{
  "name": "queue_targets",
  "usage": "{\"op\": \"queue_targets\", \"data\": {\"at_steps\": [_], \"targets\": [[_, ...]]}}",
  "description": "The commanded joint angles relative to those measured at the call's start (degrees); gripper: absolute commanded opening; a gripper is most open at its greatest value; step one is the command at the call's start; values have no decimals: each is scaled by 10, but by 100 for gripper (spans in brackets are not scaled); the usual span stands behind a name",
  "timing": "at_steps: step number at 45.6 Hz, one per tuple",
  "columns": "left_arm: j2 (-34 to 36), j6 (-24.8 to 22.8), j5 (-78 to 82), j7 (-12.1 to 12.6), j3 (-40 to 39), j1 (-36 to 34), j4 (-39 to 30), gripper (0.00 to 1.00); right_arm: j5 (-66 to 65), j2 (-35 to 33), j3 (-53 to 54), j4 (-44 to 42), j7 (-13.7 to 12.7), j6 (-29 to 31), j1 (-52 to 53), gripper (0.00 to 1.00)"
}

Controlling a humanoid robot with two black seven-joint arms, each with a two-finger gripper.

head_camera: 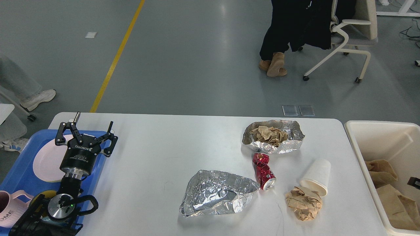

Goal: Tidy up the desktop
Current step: 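Raise the right gripper out of the bin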

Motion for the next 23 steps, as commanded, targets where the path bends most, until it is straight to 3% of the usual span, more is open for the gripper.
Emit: {"op": "queue_targets", "data": {"at_steps": [1, 6, 10, 15, 23], "targets": [[0, -1, 0, 0, 0, 0, 0, 96, -72, -66, -20, 143, -47, 12, 128, 100], [0, 0, 0, 0, 0, 0, 0, 96, -95, -82, -95, 257, -68, 35, 259, 100], [0, 0, 0, 0, 1, 0, 0, 96, -96, -62, -194, 332, -75, 88, 380, 100], [0, 0, 0, 0, 1, 0, 0, 96, -92, 7, -265, 376, -76, 191, 503, 100], [0, 0, 0, 0, 1, 0, 0, 96, -89, 111, -272, 382, -76, 383, 632, 100]]}}
